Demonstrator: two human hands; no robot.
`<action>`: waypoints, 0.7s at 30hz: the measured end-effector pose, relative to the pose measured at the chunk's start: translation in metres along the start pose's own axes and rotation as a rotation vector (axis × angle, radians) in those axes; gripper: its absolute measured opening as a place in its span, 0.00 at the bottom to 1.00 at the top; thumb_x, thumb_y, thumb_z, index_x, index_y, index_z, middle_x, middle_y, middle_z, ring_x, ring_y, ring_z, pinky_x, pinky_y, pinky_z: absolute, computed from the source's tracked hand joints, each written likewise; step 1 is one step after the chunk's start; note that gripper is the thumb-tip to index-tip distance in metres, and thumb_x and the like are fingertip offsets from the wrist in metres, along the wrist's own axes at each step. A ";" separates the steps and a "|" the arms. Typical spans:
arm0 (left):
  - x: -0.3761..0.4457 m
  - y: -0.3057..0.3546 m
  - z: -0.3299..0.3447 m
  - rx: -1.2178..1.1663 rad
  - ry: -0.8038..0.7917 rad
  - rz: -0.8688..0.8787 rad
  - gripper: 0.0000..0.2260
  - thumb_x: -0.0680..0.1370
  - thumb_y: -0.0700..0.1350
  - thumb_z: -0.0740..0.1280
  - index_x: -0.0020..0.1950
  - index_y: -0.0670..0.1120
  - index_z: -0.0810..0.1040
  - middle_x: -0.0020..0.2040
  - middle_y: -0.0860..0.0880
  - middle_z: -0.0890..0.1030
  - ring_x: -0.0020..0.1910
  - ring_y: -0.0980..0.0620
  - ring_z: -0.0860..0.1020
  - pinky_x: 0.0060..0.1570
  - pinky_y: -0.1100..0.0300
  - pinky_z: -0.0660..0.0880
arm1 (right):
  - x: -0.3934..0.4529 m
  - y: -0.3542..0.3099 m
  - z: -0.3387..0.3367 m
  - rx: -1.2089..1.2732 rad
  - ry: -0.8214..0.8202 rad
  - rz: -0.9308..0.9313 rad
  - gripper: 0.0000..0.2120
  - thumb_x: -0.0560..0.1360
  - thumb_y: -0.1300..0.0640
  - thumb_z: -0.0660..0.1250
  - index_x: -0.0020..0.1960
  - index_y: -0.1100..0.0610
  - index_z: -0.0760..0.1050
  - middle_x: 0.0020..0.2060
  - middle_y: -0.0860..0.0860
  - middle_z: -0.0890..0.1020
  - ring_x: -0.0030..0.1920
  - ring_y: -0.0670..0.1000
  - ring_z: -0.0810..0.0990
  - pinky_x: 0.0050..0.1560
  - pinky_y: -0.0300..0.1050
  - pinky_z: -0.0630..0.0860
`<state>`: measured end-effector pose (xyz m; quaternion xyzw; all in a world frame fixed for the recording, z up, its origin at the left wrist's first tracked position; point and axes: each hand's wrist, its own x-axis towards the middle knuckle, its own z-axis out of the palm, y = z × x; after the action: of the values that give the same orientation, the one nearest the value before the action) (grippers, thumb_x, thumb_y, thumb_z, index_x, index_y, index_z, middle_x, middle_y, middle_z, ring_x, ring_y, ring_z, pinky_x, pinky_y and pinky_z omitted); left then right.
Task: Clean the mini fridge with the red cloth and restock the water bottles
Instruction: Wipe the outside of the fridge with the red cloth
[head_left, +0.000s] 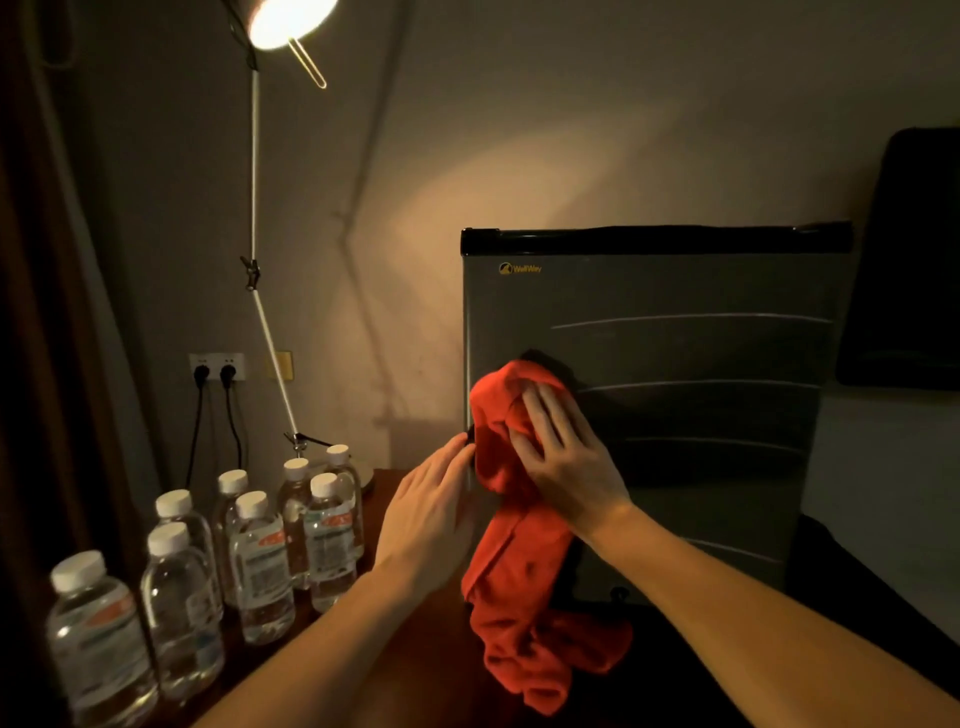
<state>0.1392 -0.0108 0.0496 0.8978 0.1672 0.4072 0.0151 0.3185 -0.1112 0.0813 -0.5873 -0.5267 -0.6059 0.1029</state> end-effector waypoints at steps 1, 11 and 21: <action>-0.001 -0.001 0.000 0.017 -0.013 0.008 0.28 0.75 0.51 0.55 0.75 0.48 0.66 0.76 0.51 0.66 0.74 0.54 0.64 0.72 0.59 0.61 | -0.006 -0.003 0.000 -0.010 -0.017 0.013 0.17 0.83 0.60 0.51 0.61 0.59 0.78 0.68 0.67 0.70 0.69 0.64 0.69 0.64 0.59 0.71; 0.001 0.013 -0.008 0.091 -0.016 0.039 0.29 0.71 0.49 0.60 0.73 0.46 0.67 0.71 0.46 0.73 0.70 0.50 0.68 0.68 0.63 0.61 | 0.063 0.013 -0.015 0.037 -0.172 0.120 0.26 0.78 0.55 0.46 0.75 0.58 0.61 0.72 0.73 0.54 0.74 0.71 0.53 0.73 0.66 0.55; 0.018 0.055 0.012 0.115 -0.045 0.133 0.28 0.74 0.49 0.63 0.74 0.46 0.67 0.73 0.48 0.70 0.71 0.49 0.69 0.69 0.55 0.67 | 0.000 0.091 -0.030 -0.058 -0.026 0.091 0.15 0.82 0.58 0.54 0.54 0.59 0.79 0.71 0.68 0.64 0.71 0.68 0.64 0.68 0.60 0.67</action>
<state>0.1753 -0.0559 0.0634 0.9152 0.1299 0.3769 -0.0598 0.3683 -0.1726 0.1352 -0.6212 -0.4831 -0.6078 0.1063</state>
